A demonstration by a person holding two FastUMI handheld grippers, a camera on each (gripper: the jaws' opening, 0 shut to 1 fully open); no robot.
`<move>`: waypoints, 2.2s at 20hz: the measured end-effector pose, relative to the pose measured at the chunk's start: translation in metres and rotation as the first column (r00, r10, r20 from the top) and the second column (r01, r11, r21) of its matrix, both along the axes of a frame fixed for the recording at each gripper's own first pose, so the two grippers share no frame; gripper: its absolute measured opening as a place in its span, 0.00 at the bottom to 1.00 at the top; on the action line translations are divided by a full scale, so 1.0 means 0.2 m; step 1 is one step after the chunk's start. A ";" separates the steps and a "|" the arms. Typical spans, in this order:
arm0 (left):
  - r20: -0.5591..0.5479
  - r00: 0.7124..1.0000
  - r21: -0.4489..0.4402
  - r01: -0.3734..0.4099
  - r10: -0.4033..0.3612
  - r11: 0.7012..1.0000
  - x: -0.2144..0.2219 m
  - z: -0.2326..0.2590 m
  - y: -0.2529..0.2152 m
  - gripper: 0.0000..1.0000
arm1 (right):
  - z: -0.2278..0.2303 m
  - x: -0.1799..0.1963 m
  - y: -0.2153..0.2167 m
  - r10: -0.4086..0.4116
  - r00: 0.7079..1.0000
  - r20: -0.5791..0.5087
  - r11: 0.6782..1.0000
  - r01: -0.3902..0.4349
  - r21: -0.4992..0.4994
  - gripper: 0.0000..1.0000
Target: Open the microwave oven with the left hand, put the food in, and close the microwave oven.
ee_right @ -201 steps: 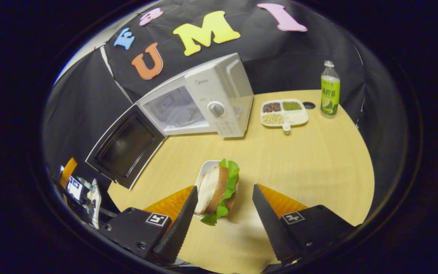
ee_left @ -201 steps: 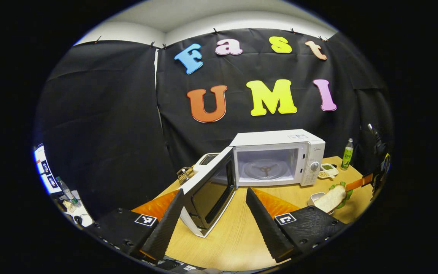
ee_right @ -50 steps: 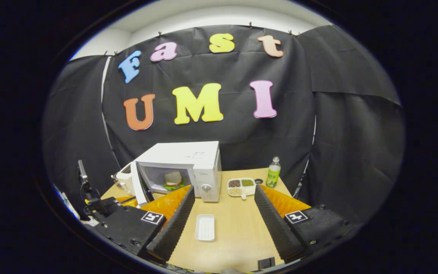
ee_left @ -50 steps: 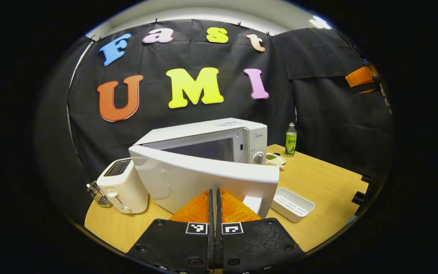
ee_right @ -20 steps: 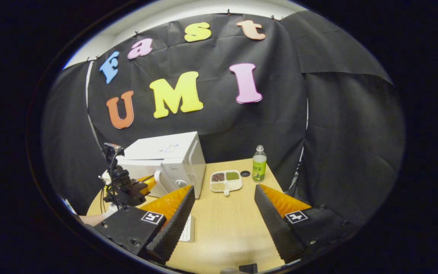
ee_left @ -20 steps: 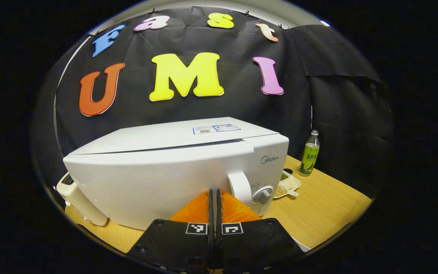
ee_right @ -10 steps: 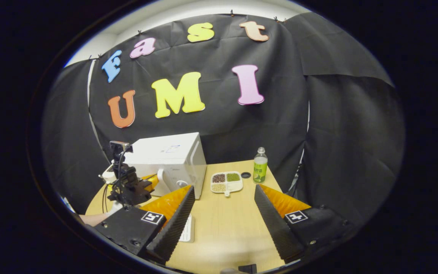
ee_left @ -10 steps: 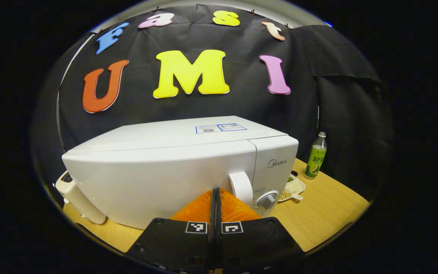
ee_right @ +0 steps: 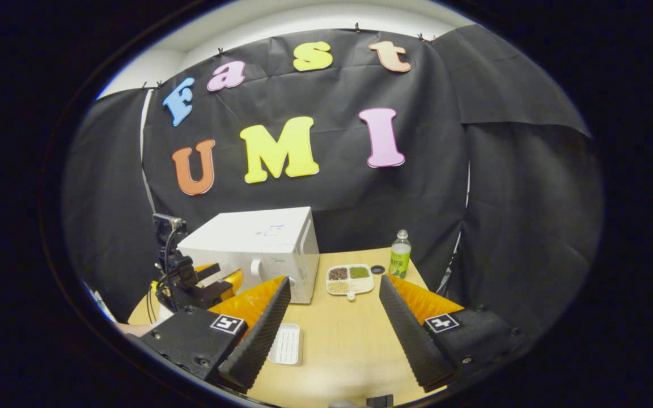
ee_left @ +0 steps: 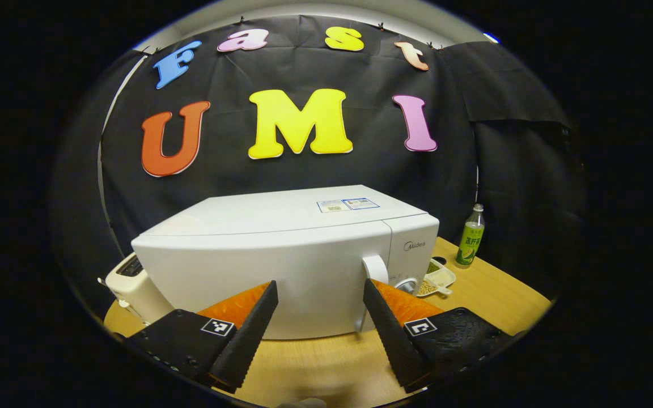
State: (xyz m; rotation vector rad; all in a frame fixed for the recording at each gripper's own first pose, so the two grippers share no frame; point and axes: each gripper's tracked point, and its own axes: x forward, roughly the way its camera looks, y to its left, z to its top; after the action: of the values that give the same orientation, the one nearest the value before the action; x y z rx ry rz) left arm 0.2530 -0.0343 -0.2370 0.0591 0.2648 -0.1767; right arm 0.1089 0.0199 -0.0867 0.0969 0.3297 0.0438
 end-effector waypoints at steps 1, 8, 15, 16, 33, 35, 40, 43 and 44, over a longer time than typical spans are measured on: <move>0.002 1.000 0.008 0.013 -0.013 1.000 -0.02 0.01 0.00 0.84 | 0.00 -0.01 0.02 -0.001 1.000 0.004 1.000 0.001 0.003 0.92; 0.017 0.999 0.005 -0.029 0.029 1.000 -0.17 0.12 0.12 0.96 | -0.01 -0.11 0.16 0.016 1.000 0.004 1.000 -0.016 -0.023 0.92; 0.065 0.998 -0.033 -0.008 0.011 0.999 -0.58 0.45 0.24 0.96 | 0.12 -0.23 0.28 0.037 0.997 0.074 0.999 -0.034 -0.036 0.92; 0.077 0.997 -0.037 -0.008 0.010 0.999 -0.64 0.51 0.27 0.96 | 0.15 -0.25 0.30 0.037 0.996 0.084 0.998 -0.032 -0.050 1.00; 0.191 0.958 -0.128 -0.192 0.214 0.973 -1.24 1.11 0.82 0.95 | 0.34 -0.48 0.39 -0.042 0.971 0.234 0.996 0.060 -0.073 0.92; 0.194 0.957 -0.127 -0.194 0.216 0.973 -1.25 1.11 0.83 0.95 | 0.37 -0.49 0.41 -0.045 0.967 0.251 0.996 0.063 -0.066 1.00; 0.210 0.955 -0.126 -0.185 0.208 0.975 -1.25 1.13 0.82 0.95 | 0.42 -0.51 0.41 -0.044 0.959 0.281 0.995 0.068 -0.076 0.92; 0.219 0.955 -0.128 -0.175 0.200 0.976 -1.25 1.15 0.80 0.95 | 0.41 -0.51 0.41 -0.048 0.960 0.275 0.995 0.069 -0.068 0.92; 0.221 0.955 -0.128 -0.174 0.199 0.976 -1.25 1.15 0.80 0.95 | 0.41 -0.51 0.40 -0.051 0.961 0.272 0.995 0.072 -0.069 0.92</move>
State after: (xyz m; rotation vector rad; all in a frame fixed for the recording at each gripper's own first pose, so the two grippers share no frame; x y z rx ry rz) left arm 0.0034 0.1253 -0.0061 -0.0522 0.0257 0.0051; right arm 0.0062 0.0996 -0.0055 0.0230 0.0546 -0.0177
